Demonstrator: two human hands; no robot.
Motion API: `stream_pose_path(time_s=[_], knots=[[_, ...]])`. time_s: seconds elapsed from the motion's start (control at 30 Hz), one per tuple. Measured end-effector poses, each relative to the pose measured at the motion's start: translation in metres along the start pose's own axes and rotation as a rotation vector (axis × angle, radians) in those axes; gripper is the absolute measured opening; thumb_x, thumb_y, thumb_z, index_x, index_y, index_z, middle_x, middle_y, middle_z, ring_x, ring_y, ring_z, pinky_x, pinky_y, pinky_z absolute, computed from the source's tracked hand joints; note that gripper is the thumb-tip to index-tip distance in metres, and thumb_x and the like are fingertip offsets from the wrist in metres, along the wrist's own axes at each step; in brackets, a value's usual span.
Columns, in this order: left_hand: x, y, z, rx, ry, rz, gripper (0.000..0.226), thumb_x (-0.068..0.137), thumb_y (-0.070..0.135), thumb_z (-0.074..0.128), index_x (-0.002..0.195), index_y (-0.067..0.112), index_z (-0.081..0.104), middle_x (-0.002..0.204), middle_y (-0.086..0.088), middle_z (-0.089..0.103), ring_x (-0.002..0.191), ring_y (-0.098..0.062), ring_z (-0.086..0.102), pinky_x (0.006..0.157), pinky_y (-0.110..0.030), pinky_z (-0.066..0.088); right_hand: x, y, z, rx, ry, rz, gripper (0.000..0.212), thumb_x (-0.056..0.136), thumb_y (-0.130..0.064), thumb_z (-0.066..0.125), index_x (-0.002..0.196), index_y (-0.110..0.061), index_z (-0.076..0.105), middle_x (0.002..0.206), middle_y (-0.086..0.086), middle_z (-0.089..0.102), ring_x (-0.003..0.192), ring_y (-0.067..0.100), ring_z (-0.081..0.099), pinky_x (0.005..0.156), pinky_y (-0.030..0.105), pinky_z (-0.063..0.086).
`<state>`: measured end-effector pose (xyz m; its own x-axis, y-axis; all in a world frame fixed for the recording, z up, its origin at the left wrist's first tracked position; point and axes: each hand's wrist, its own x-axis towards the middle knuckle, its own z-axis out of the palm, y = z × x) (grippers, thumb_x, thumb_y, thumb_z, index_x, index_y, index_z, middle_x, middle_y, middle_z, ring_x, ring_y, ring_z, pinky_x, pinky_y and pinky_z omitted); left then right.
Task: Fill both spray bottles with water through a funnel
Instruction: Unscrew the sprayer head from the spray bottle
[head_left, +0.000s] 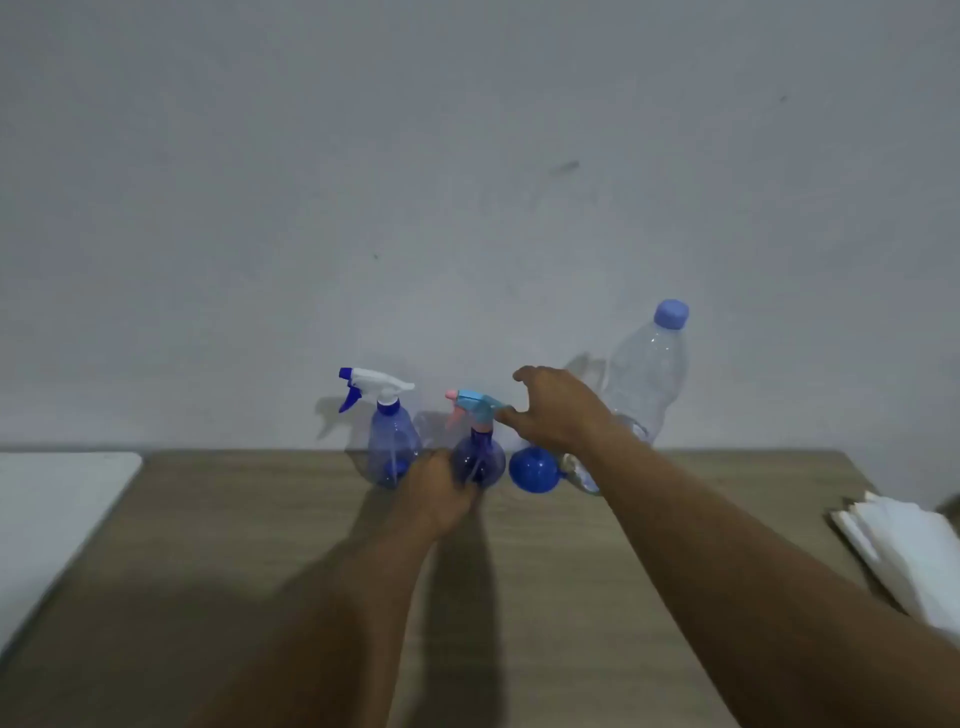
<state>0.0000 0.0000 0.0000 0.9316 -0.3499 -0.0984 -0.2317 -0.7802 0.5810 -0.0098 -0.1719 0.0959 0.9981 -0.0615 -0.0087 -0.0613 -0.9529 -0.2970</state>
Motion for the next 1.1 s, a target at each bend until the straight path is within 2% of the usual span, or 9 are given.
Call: stream_pose_path(time_s=[0.1,0.2,0.33,0.4,0.5,0.73,0.9,1.0,1.1], knots=[[0.021,-0.013,0.023,-0.035,0.035,-0.075,0.043,0.090,0.029,0.066,0.128,0.011,0.056,0.127,-0.009,0.060,0.116,-0.025,0.057,0.093,-0.032,0.044,0.015,-0.003,0.020,0.040,-0.033,0.018,0.071,0.093,-0.049,0.064,0.148,-0.011,0.041,0.145,0.008,0.052,0.131,0.025,0.050,0.102,0.037,0.043],[0.036,-0.024,0.043,-0.016,0.028,-0.081,0.055,0.086,0.031,0.072,0.132,0.008,0.051,0.131,-0.014,0.056,0.118,-0.029,0.055,0.097,-0.036,0.045,0.025,-0.006,0.038,0.078,-0.031,0.023,0.065,0.094,-0.040,0.066,0.148,-0.013,0.042,0.142,0.009,0.054,0.128,0.026,0.052,0.101,0.037,0.044],[0.055,-0.044,0.060,0.004,0.145,-0.013,0.039,0.092,0.037,0.063,0.125,0.017,0.056,0.119,-0.011,0.067,0.091,-0.016,0.069,0.077,-0.033,0.059,0.036,-0.008,0.056,0.126,-0.017,0.035,0.039,0.097,-0.024,0.061,0.134,-0.013,0.055,0.126,0.010,0.062,0.110,0.026,0.059,0.090,0.036,0.048],[0.059,-0.047,0.066,-0.061,0.118,-0.028,0.048,0.084,0.046,0.068,0.125,0.027,0.053,0.116,0.001,0.066,0.099,-0.016,0.065,0.089,-0.039,0.056,0.037,-0.008,0.063,0.177,-0.004,0.050,0.033,0.098,-0.020,0.058,0.130,-0.012,0.056,0.120,0.011,0.064,0.104,0.027,0.059,0.083,0.034,0.046],[0.057,-0.042,0.066,-0.155,0.110,-0.068,0.059,0.081,0.032,0.077,0.131,0.014,0.053,0.124,-0.010,0.062,0.114,-0.029,0.059,0.098,-0.039,0.049,0.033,-0.005,0.070,0.214,0.013,0.054,0.023,0.100,-0.017,0.056,0.122,-0.010,0.056,0.112,0.013,0.065,0.090,0.025,0.055,0.073,0.032,0.041],[0.022,-0.032,0.068,-0.374,0.062,-0.161,0.059,0.070,0.026,0.087,0.121,0.024,0.056,0.112,0.009,0.065,0.102,-0.017,0.064,0.091,-0.034,0.055,0.000,-0.001,0.063,0.288,-0.015,0.064,0.018,0.096,-0.015,0.061,0.114,-0.014,0.060,0.095,0.001,0.058,0.084,0.022,0.053,0.070,0.030,0.038],[-0.028,-0.016,0.073,-0.418,0.074,-0.104,0.047,0.069,0.017,0.085,0.103,0.034,0.058,0.092,0.018,0.063,0.084,-0.008,0.063,0.068,-0.020,0.050,-0.046,0.002,0.058,0.311,-0.024,0.054,0.019,0.094,-0.016,0.063,0.113,-0.016,0.063,0.095,-0.002,0.060,0.087,0.020,0.056,0.071,0.030,0.040],[-0.060,-0.009,0.083,-0.463,0.115,-0.095,0.043,0.062,0.013,0.084,0.090,0.033,0.059,0.086,0.012,0.069,0.080,-0.009,0.067,0.070,-0.035,0.057,-0.079,0.007,0.060,0.353,-0.022,0.034,0.018,0.094,-0.015,0.064,0.112,-0.016,0.064,0.095,-0.003,0.060,0.087,0.018,0.056,0.063,0.021,0.036],[-0.081,-0.010,0.097,-0.483,0.152,-0.081,0.048,0.055,0.020,0.084,0.097,0.031,0.063,0.090,0.009,0.072,0.082,-0.014,0.069,0.074,-0.043,0.058,-0.108,0.010,0.061,0.401,-0.025,0.024,0.017,0.094,-0.015,0.064,0.111,-0.015,0.064,0.092,-0.004,0.057,0.085,0.016,0.052,0.065,0.025,0.034]])
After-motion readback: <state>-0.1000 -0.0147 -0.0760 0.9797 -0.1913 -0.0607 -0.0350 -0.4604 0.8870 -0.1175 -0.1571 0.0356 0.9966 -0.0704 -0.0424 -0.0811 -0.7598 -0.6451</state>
